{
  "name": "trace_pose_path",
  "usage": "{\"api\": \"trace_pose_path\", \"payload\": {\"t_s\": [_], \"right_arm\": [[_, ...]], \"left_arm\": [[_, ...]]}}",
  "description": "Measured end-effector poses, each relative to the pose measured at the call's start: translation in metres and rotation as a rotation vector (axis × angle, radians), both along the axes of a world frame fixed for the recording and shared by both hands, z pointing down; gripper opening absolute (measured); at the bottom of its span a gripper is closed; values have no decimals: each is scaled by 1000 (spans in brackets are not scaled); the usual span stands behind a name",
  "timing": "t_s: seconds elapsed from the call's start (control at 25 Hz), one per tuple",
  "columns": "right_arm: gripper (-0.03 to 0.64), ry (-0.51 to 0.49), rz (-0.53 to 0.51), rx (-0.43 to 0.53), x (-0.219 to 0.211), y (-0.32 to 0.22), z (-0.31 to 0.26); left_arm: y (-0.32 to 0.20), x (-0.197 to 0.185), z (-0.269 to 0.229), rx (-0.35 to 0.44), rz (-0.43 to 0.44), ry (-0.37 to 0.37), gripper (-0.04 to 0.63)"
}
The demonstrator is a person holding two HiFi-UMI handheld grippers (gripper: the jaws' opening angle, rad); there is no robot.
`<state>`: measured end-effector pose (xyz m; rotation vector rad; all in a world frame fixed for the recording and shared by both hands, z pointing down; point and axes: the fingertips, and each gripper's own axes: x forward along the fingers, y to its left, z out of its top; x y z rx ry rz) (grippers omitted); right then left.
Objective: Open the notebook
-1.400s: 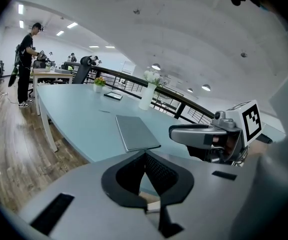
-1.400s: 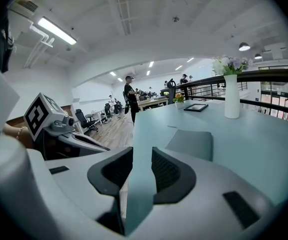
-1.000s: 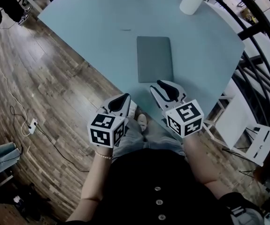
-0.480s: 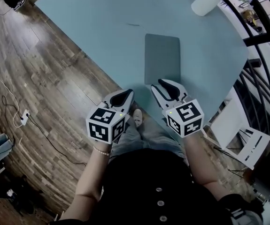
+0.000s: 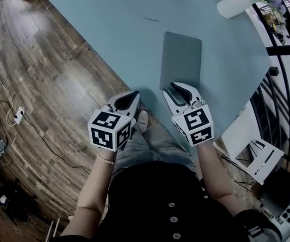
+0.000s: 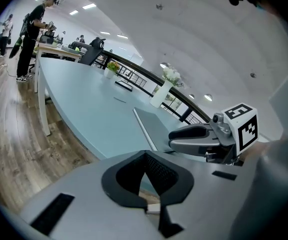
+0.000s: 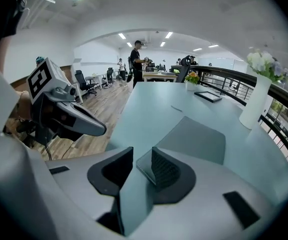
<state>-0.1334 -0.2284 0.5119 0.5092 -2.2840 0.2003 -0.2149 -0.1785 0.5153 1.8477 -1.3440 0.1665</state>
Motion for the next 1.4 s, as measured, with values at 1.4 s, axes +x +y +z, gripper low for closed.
{"api": "trace_pose_path", "payload": {"t_s": [1.4], "right_arm": [[112, 296, -127, 230, -19, 1, 47]], "left_arm": [[-8, -2, 30, 19, -32, 104, 17]]}}
